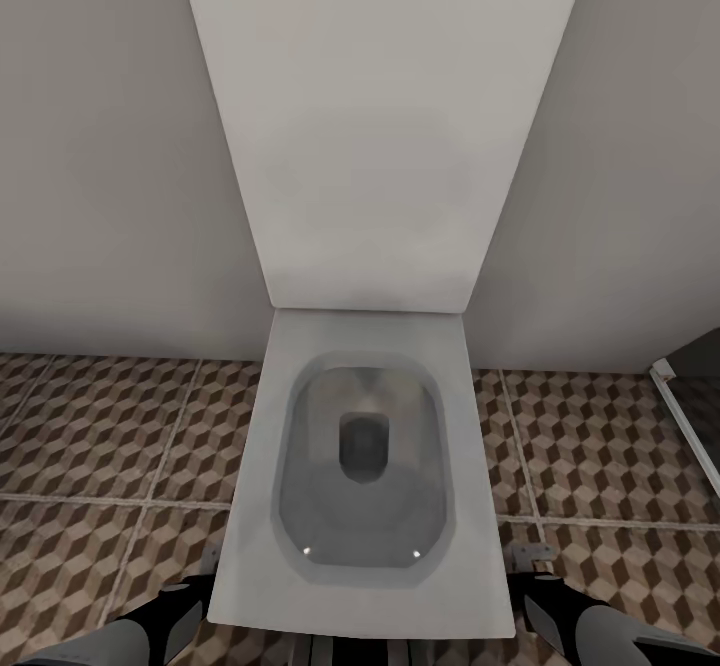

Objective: Take the four mousetraps from the cabinet in the bathroom and place them on the bathroom floor. Make sure all four end up on the same floor surface, and ensure that at least two of them are either under or directly next to the same bathroom sink.

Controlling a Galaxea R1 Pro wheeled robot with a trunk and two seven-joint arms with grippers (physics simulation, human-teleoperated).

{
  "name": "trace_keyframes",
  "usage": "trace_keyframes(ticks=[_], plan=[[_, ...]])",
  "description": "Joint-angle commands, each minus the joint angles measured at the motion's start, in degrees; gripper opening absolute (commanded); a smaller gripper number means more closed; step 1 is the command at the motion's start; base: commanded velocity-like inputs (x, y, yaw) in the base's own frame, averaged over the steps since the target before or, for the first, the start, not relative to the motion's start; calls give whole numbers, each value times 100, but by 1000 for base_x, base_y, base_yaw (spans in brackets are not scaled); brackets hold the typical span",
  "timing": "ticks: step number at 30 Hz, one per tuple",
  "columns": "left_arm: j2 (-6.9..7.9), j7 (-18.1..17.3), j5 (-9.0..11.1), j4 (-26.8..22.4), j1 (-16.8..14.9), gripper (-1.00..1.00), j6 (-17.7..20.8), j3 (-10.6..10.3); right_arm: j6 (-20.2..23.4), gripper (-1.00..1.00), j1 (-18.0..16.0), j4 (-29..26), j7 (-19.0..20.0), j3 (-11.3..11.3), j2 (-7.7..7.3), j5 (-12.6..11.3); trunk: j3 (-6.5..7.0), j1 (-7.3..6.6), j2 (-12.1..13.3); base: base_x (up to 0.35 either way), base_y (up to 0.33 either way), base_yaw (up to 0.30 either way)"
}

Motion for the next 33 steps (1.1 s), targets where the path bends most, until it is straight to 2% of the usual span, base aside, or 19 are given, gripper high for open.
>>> trace_keyframes(ticks=[1,33], plan=[[4,-18,42,3,-2,-100,-6,-48,5,-100,-8,10,-14,-46,2,49,-3,-1,-1,0,0,0],[2,-17,41,3,-2,-100,-6,-52,-7,-100,-6,19,-14,-43,37,37,-3,-1,-1,0,0,0]])
